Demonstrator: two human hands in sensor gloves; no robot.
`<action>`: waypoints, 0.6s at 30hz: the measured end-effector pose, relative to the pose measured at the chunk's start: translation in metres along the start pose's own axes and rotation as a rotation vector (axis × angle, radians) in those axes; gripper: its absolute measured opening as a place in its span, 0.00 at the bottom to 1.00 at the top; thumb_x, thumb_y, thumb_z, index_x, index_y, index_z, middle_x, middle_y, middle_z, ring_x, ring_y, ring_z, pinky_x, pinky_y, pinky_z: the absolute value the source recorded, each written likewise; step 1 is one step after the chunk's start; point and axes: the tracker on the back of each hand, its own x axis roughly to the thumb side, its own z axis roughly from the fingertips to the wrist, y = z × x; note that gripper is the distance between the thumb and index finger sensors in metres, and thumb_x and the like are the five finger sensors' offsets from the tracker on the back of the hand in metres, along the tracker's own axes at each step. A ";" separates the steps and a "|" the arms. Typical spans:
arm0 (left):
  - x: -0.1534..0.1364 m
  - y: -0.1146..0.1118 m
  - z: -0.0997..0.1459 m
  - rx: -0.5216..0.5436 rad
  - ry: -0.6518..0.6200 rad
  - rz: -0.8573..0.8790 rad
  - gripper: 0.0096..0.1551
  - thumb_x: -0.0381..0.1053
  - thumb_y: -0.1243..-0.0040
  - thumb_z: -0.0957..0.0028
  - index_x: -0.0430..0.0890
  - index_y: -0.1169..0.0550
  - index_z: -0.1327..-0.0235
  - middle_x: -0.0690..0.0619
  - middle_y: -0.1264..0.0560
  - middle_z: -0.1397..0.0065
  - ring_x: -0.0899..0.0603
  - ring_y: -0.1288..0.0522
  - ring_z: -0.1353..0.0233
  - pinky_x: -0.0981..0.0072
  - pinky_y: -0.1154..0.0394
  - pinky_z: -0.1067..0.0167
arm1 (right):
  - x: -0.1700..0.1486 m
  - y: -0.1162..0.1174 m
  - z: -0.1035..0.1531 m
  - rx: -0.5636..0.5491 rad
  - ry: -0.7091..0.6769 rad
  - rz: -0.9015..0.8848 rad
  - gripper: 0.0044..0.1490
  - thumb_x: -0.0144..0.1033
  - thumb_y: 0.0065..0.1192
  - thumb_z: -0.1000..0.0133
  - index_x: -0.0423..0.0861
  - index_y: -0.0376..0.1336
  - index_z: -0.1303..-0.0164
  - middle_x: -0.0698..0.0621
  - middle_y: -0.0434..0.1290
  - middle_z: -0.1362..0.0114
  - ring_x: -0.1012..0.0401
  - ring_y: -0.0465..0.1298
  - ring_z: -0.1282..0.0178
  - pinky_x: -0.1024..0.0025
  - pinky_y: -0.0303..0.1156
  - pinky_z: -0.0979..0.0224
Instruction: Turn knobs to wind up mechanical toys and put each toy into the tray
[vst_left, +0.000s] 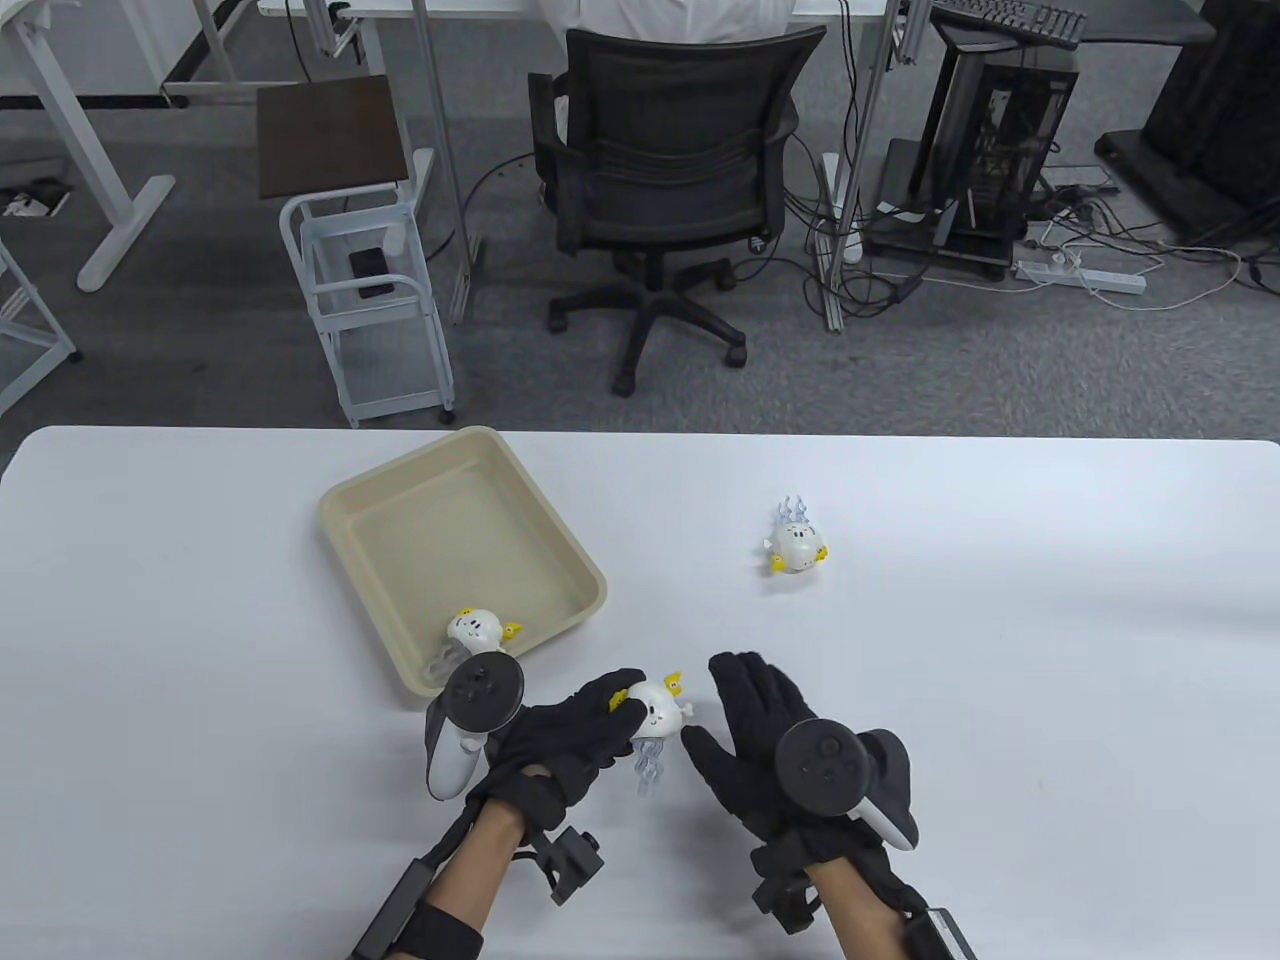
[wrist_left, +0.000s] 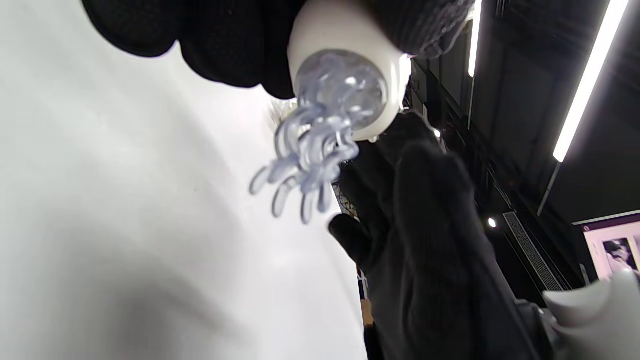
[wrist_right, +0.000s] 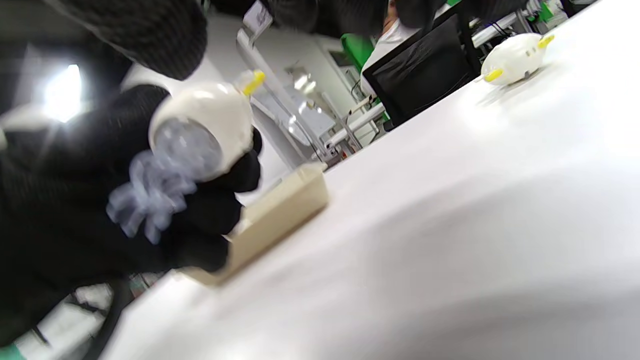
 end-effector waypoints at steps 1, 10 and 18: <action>-0.001 0.001 0.000 -0.003 0.006 -0.004 0.43 0.59 0.44 0.39 0.30 0.33 0.21 0.39 0.24 0.29 0.33 0.23 0.39 0.38 0.25 0.40 | -0.001 0.002 -0.001 0.051 0.003 0.058 0.54 0.64 0.48 0.27 0.44 0.33 0.07 0.27 0.33 0.12 0.27 0.33 0.16 0.22 0.41 0.18; 0.005 0.008 0.007 0.026 -0.004 -0.023 0.43 0.59 0.44 0.39 0.30 0.32 0.22 0.38 0.23 0.30 0.33 0.22 0.40 0.38 0.25 0.41 | -0.016 0.012 -0.002 0.205 0.091 0.185 0.60 0.71 0.39 0.27 0.44 0.20 0.11 0.27 0.17 0.18 0.29 0.17 0.25 0.21 0.24 0.26; 0.087 0.123 0.016 0.363 -0.113 -0.047 0.42 0.59 0.41 0.41 0.35 0.30 0.21 0.41 0.22 0.29 0.34 0.22 0.40 0.39 0.25 0.40 | -0.017 0.009 -0.003 0.180 0.097 0.187 0.60 0.71 0.40 0.28 0.43 0.22 0.10 0.27 0.19 0.17 0.29 0.17 0.24 0.22 0.25 0.26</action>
